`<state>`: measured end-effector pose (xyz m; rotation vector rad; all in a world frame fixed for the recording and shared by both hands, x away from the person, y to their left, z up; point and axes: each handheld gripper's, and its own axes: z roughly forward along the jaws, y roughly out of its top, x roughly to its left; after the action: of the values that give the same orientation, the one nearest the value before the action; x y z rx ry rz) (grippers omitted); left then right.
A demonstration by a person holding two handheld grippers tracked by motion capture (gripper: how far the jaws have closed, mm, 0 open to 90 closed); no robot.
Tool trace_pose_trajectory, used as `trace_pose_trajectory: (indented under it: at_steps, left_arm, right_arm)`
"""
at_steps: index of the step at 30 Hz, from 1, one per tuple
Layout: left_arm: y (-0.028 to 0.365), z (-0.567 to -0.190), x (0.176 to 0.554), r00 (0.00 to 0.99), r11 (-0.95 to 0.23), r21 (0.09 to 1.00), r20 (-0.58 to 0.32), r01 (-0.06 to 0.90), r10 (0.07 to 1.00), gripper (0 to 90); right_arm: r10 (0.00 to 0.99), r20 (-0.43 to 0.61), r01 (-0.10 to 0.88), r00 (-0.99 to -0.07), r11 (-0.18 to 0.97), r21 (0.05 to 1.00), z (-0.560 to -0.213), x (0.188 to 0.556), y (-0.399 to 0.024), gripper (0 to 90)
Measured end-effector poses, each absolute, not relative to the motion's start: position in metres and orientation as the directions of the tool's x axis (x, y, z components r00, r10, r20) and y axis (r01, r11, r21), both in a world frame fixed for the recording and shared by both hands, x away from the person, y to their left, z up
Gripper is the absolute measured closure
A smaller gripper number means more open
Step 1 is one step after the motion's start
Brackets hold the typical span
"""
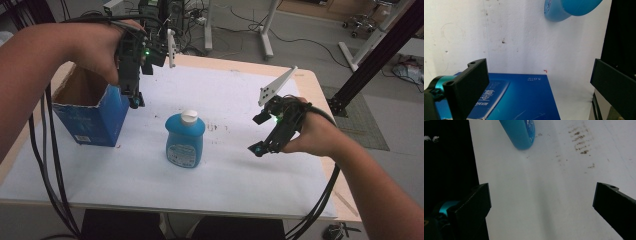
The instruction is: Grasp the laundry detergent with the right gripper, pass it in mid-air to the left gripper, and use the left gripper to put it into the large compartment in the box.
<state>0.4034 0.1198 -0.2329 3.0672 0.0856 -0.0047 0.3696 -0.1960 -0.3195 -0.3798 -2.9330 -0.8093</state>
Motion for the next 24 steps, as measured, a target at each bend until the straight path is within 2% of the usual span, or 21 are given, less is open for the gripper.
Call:
trace_pose_trajectory:
  at_steps: [13, 24]
  left_arm:
    - [0.122, -0.235, 0.402, 0.998, -0.995, 0.086, 0.001, 0.057, 0.058, 1.8]
    - [0.124, -0.232, 0.399, 0.998, -0.994, 0.095, 0.01, 0.056, 0.057, 1.8]
  right_arm:
    - [0.197, 0.186, 0.27, -0.963, 0.764, 0.586, -0.36, 0.363, -0.16, 0.9]
    - [0.16, 0.217, 0.263, -0.963, 0.736, 0.624, -0.376, 0.361, -0.138, 0.9]
